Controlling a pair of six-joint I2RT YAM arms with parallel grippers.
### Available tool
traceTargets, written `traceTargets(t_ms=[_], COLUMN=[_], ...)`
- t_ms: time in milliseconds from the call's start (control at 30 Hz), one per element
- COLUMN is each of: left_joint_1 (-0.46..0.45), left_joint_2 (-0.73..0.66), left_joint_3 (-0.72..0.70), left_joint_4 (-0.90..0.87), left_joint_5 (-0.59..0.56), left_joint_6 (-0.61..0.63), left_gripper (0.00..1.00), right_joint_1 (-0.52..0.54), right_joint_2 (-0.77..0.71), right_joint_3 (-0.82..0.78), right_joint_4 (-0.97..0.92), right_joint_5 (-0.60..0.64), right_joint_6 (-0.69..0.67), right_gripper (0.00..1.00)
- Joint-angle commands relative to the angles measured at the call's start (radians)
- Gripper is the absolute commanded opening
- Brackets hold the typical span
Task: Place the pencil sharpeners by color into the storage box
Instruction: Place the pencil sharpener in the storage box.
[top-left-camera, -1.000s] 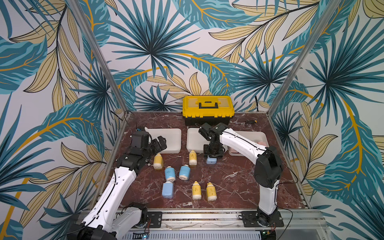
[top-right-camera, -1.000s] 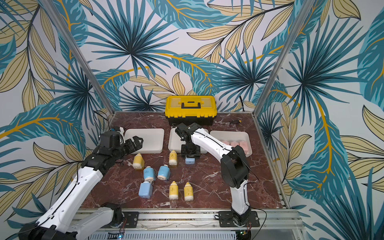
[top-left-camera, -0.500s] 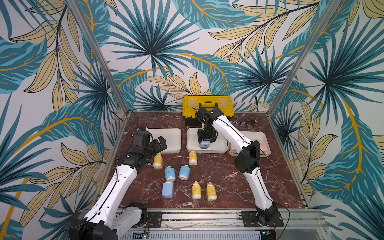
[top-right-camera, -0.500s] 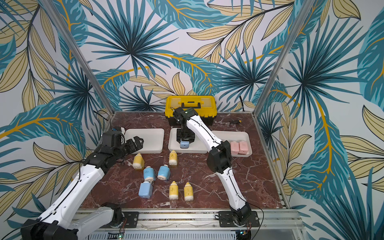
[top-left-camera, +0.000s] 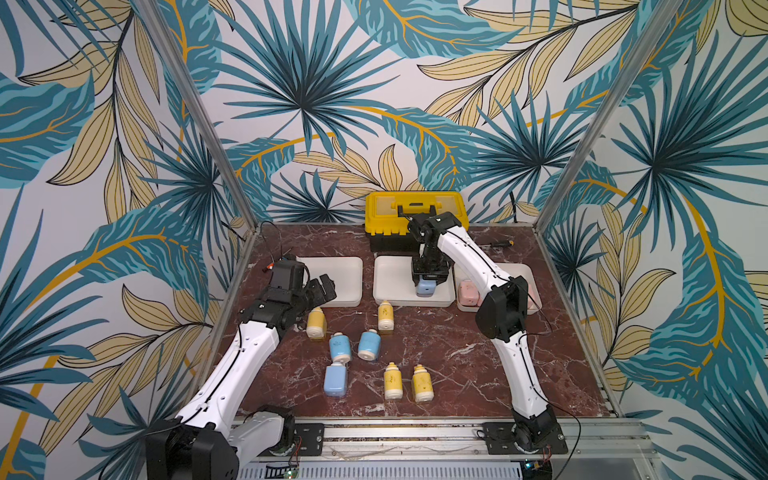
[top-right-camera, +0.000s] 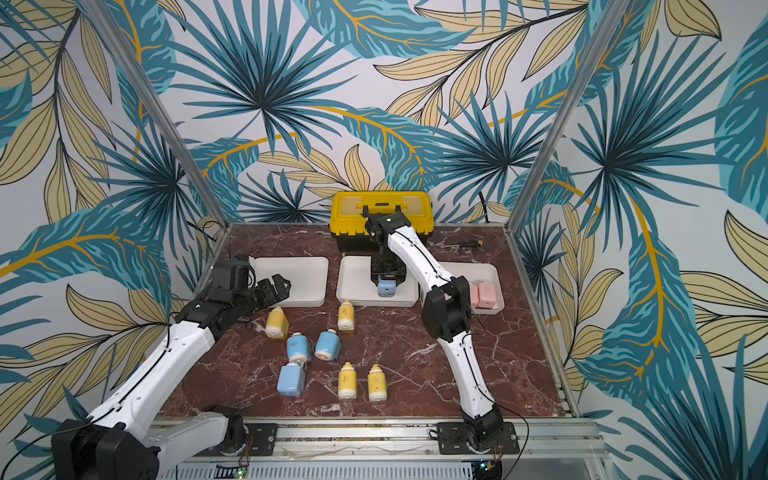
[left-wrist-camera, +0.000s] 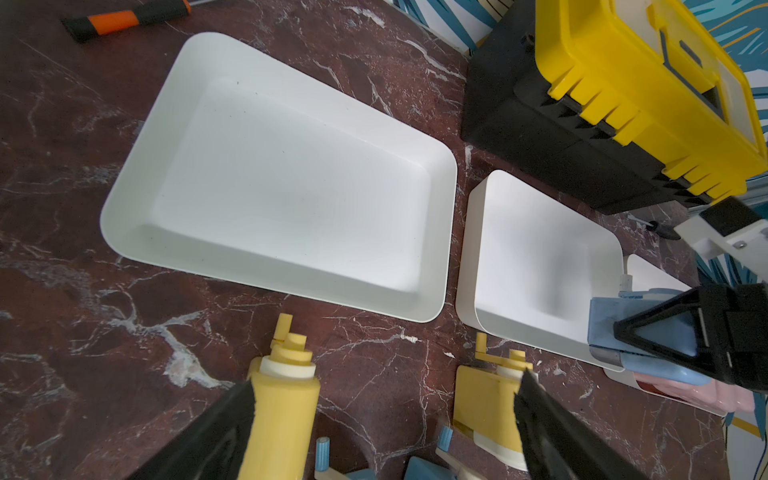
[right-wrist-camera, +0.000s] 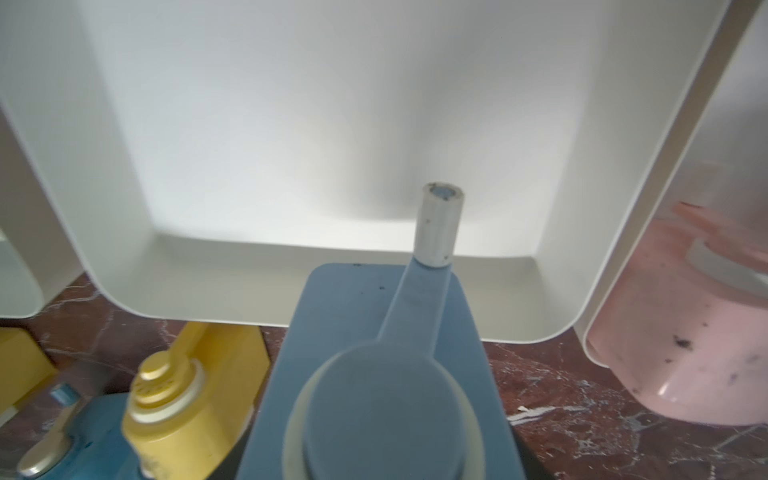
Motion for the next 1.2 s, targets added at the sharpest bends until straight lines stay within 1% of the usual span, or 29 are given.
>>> traceTargets(t_ms=[0,100,267,1067,1167], left_joint_1=[0.007,0.008,0.007,0.008,0.007], left_joint_2=[0.002,0.001,0.000,0.021,0.025], left_joint_3=[0.037,0.038,0.039,0.048,0.049], left_joint_4=[0.004,0.004,0.004,0.004,0.004], left_joint_5=[0.015,0.018,0.020,0.022,0.021], left_joint_6=[0.006,0.005,-0.002,-0.004,-0.001], left_gripper=[0.99,1.00,0.99,0.99,0.99], right_joint_1=[-0.046,-0.074,-0.102,-0.132,-0.134], right_joint_2=[-0.072,-0.081,-0.043,0.073,0.084], right_joint_3=[-0.098,-0.132,-0.123,-0.121,-0.119], right_joint_4=[0.011,0.041,0.042,0.071,0.069], right_joint_5=[0.047,0.036,0.016,-0.027,-0.031], right_joint_6=[-0.066,-0.085,-0.106,-0.108,-0.109], right_gripper=[0.38,0.38,0.38,0.38,0.41])
